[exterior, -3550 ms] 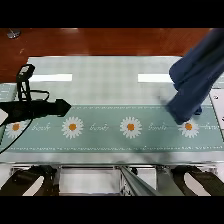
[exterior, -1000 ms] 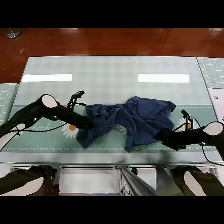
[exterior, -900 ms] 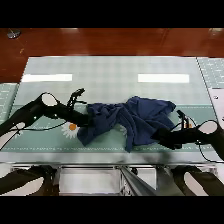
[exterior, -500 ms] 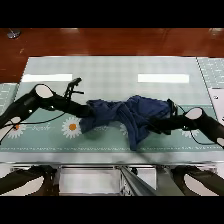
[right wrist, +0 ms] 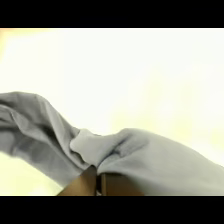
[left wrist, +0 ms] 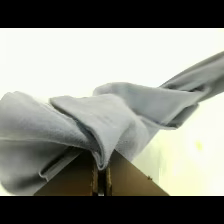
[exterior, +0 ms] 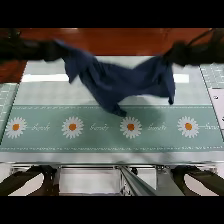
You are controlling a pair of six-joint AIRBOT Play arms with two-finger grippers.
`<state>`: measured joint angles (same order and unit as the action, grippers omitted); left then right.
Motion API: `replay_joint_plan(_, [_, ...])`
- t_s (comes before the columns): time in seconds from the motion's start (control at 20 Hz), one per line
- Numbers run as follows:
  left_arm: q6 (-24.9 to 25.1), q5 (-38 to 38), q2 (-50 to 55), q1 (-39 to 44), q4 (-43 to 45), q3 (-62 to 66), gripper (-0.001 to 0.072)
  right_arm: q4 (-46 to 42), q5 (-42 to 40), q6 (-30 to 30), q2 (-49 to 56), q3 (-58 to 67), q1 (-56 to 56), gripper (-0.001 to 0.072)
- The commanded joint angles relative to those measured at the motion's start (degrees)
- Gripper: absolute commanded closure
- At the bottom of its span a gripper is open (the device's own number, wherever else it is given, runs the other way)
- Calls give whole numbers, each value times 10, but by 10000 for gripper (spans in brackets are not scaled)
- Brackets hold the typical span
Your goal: Fold the shirts.
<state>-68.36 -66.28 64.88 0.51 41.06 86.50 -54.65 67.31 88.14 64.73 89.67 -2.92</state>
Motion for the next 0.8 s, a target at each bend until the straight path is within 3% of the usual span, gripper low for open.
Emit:
replay_joint_plan(0.0, [-5,3,-54,-57,-10,152,688,-43,87,7,-19,236,-13,680])
replay_joint_plan(0.2, [-5,3,-147,-142,14,221,688,-59,161,2,-106,272,-34,680])
replay_joint_plan(0.45, [-23,-33,-246,-183,144,221,688,-51,306,20,-170,259,-34,680])
replay_joint_plan(0.6, [-45,-88,-268,-141,172,189,688,-13,330,37,-216,146,-34,680])
replay_joint_plan(0.75, [-78,-123,-271,-104,168,81,688,36,280,26,-272,-79,-34,680])
